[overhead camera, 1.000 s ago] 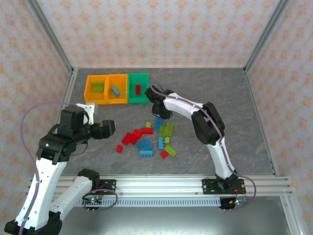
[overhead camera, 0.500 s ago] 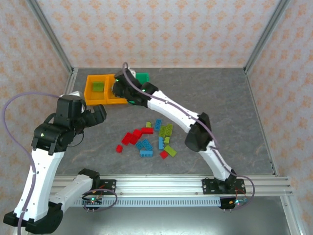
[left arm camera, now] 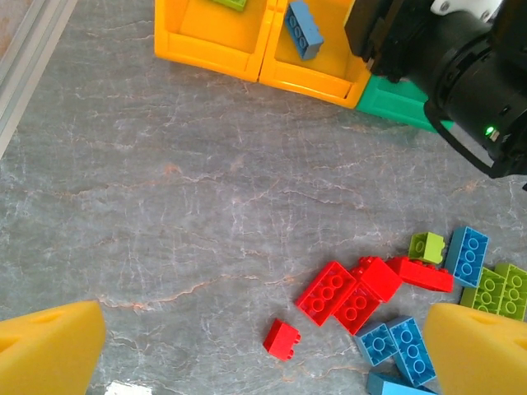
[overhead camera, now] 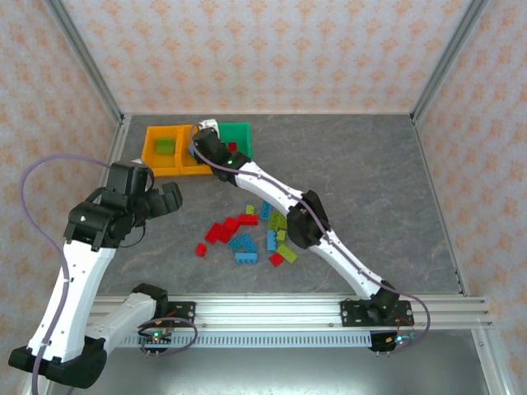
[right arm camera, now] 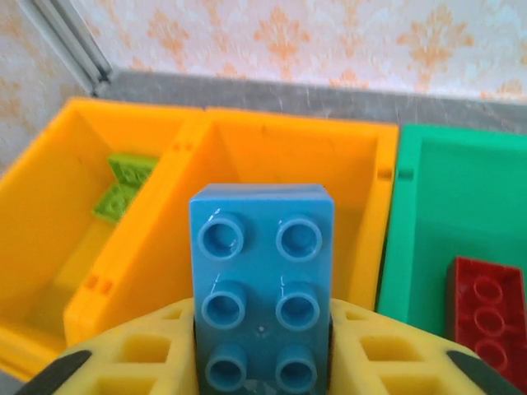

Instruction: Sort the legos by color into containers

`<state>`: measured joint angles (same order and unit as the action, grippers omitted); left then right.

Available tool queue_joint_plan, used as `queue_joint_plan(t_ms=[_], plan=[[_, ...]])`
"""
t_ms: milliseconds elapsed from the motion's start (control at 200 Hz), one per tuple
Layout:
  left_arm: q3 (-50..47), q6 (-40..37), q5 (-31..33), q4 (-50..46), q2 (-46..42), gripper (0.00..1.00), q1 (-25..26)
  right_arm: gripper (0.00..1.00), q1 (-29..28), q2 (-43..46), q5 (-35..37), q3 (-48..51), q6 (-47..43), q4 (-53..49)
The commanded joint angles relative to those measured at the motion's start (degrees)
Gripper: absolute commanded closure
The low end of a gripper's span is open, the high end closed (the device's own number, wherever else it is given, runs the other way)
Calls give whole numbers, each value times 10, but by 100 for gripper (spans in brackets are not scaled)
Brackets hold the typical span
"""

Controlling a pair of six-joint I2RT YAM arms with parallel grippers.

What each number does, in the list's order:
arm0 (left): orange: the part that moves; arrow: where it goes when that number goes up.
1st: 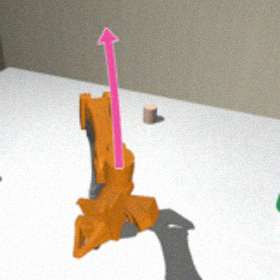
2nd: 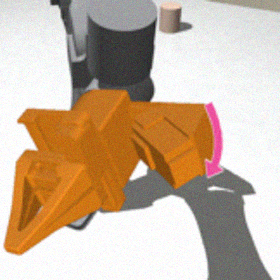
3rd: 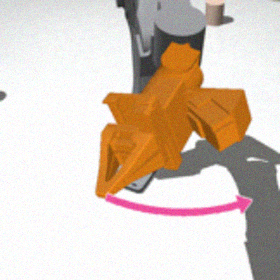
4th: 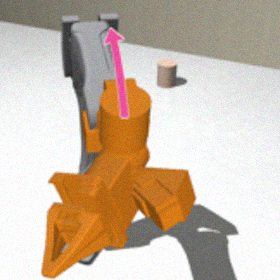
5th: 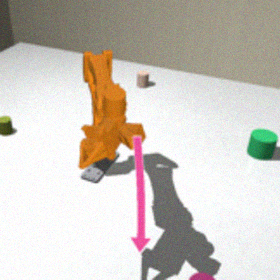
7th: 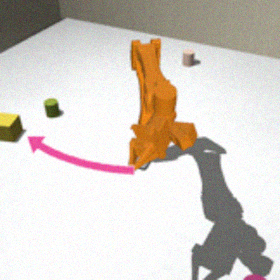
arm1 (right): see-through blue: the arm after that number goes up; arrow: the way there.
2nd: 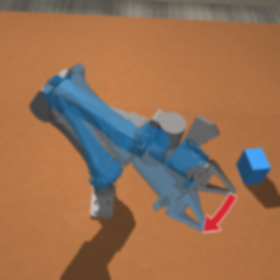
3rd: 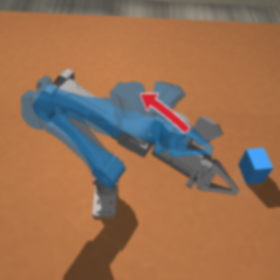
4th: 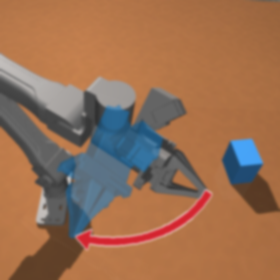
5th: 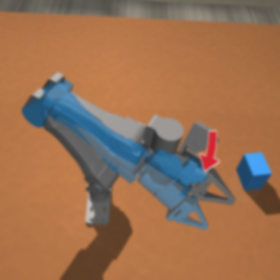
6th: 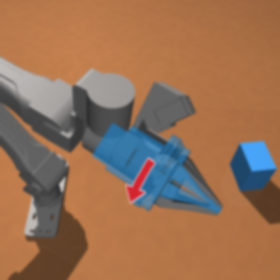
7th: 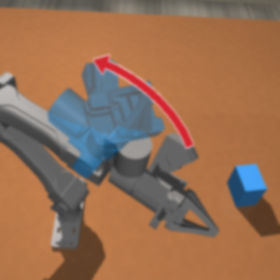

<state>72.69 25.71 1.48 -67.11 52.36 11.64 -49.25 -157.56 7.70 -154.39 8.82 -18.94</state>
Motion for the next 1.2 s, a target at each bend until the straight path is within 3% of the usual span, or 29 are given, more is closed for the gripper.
queue_joint_plan(t_ms=[0, 115, 315, 430, 535, 636, 841, 981, 1196], plan=[[-6, 8, -2, -13, 12, 0, 3, 51, 9, -4, -2, -34, -32, 61], [-10, 8, -2, -9, 22, 0, 3, 37, 11, 8, -19, -32, -21, 42], [-8, 2, -15, -3, 44, 0, 4, 32, 14, 80, -68, 1, 9, -23], [-31, -26, -78, 15, 58, 1, 3, 27, 17, 162, -94, 46, 41, -121], [-68, -23, -132, 25, 80, 2, 4, 25, 21, 276, -126, 172, 75, -170], [-105, -14, -153, 41, 99, 5, 14, 25, 25, 404, -153, 359, 116, -156], [-162, -6, -131, 18, 178, 12, 42, 24, 26, 640, -122, 695, 176, -91], [-211, 3, -122, 57, 217, 18, 75, 23, 26, 726, -90, 788, 205, -92], [-251, 7, -175, 150, 274, 30, 84, 23, 26, 753, -77, 795, 213, -132]])
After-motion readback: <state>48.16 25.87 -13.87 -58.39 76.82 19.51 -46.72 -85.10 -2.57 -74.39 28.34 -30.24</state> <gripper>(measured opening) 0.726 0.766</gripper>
